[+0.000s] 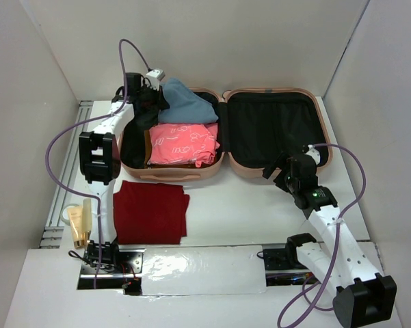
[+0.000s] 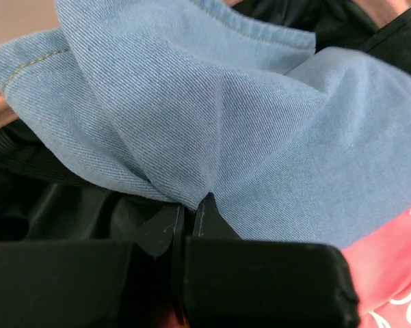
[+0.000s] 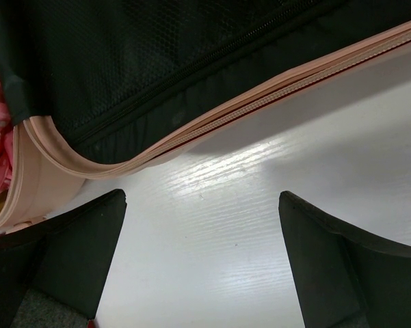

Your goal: Pack the luggage

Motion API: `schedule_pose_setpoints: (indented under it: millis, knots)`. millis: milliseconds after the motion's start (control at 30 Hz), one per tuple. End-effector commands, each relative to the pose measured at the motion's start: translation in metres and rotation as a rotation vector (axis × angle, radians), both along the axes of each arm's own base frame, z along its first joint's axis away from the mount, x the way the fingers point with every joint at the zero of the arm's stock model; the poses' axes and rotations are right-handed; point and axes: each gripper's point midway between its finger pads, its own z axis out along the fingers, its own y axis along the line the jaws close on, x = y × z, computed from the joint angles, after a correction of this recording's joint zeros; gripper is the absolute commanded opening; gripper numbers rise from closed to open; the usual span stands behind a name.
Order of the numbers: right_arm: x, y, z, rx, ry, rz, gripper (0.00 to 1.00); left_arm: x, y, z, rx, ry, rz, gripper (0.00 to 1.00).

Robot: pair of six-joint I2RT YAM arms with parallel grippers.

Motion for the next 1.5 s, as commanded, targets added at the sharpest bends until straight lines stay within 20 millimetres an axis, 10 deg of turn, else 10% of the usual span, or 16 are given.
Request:
schedule_pose_setpoints:
  millis: [0, 200, 300, 367, 400, 633, 800, 1100, 1467]
  knots:
    - [0.012, -0.004, 0.021, -0.023, -0.063, -0.006, 1.00, -0.004, 0.015, -0.023, 0.031, 0.047, 0.037, 0.00]
    - [0.011, -0.006, 0.025, -0.035, -0.070, -0.008, 1.00, -0.013, 0.018, -0.035, -0.022, 0.154, 0.089, 0.10]
    - [0.012, -0.008, 0.032, -0.062, -0.090, 0.002, 1.00, -0.013, 0.018, 0.000, -0.052, 0.104, 0.117, 0.22]
    - [0.014, -0.010, 0.040, -0.074, -0.104, -0.001, 1.00, -0.014, 0.019, 0.019, -0.058, 0.073, 0.129, 0.54]
    - [0.015, -0.011, 0.046, -0.080, -0.119, 0.003, 1.00, -0.016, 0.023, 0.038, -0.049, 0.042, 0.149, 1.00]
    - [0.019, -0.012, 0.047, -0.108, -0.127, 0.013, 1.00, -0.015, 0.019, 0.121, -0.042, -0.124, 0.308, 1.00]
    - [0.026, -0.006, 0.045, -0.100, -0.125, 0.034, 1.00, -0.012, -0.024, 0.160, -0.087, -0.216, 0.260, 1.00]
    - [0.038, -0.010, 0.054, -0.259, -0.082, 0.054, 1.00, 0.012, -0.064, 0.087, -0.113, -0.107, 0.160, 1.00]
    - [0.043, -0.009, 0.041, -0.304, -0.025, 0.041, 1.00, 0.027, -0.041, -0.035, -0.080, 0.118, 0.233, 1.00]
